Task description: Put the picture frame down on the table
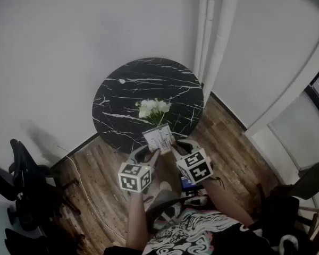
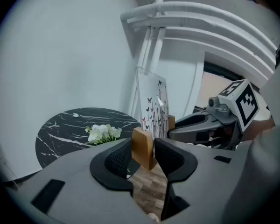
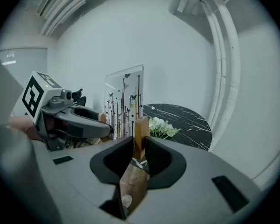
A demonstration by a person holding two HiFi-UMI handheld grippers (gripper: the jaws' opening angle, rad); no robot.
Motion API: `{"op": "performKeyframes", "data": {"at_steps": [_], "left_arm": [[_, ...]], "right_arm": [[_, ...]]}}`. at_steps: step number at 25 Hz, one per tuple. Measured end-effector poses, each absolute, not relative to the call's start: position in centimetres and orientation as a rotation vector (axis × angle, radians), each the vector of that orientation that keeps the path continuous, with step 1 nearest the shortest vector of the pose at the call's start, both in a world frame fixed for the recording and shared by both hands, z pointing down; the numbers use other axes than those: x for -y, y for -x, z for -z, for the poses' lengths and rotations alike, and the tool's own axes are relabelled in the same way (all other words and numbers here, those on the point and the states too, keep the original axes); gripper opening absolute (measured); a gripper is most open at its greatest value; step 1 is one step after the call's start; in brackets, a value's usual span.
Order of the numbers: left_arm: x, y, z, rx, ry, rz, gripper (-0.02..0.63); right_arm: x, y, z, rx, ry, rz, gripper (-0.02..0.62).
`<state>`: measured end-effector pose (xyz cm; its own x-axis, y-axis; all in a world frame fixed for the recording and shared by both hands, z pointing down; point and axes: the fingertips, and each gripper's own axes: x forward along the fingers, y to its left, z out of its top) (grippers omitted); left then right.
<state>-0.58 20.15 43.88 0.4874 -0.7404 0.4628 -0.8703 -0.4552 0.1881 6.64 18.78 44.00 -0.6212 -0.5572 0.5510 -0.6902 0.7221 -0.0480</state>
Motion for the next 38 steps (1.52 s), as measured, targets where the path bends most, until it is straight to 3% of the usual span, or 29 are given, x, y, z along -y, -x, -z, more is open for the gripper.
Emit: {"op": "performKeyframes", "data": {"at_steps": [38], "left_arm": [[-21.2,-1.9,-43.7,1.336,-2.366,-0.512,0.163]], "right_arm": [[-19.8,-9.1,-43.8,2.443,-1.000,-0.379,0.084]]}}
